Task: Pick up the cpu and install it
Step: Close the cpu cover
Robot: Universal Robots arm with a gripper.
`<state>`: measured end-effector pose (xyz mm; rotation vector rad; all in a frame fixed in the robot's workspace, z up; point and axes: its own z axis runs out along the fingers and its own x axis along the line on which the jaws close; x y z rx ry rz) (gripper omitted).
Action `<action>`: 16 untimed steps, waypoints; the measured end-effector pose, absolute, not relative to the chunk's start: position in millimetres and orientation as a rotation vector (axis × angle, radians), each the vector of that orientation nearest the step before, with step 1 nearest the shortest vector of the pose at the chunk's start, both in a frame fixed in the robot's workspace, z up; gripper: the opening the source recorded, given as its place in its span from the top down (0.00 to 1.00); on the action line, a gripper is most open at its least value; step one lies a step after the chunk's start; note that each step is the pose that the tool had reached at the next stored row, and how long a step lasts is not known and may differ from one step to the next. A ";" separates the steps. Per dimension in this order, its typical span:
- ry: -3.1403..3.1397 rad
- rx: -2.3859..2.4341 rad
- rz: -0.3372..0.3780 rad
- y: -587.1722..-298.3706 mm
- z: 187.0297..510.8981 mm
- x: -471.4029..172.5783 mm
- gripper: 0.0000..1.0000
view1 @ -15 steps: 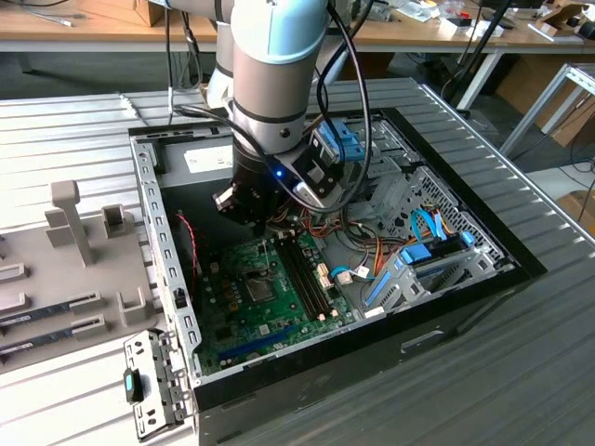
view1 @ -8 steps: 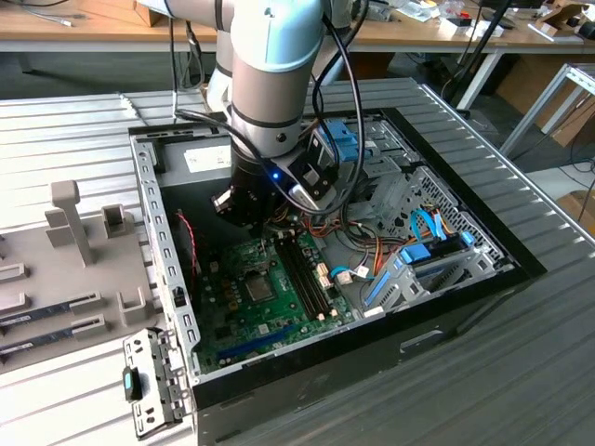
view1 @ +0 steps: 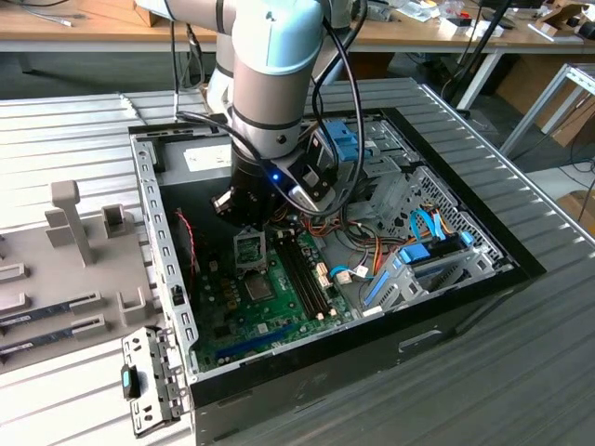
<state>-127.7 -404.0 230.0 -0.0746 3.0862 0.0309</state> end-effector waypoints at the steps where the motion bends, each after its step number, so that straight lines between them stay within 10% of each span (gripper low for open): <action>1: 3.086 -0.075 0.031 -404.0 233.6 -127.3 0.89; 16: 3.086 -0.075 0.034 -404.7 260.0 -125.8 0.89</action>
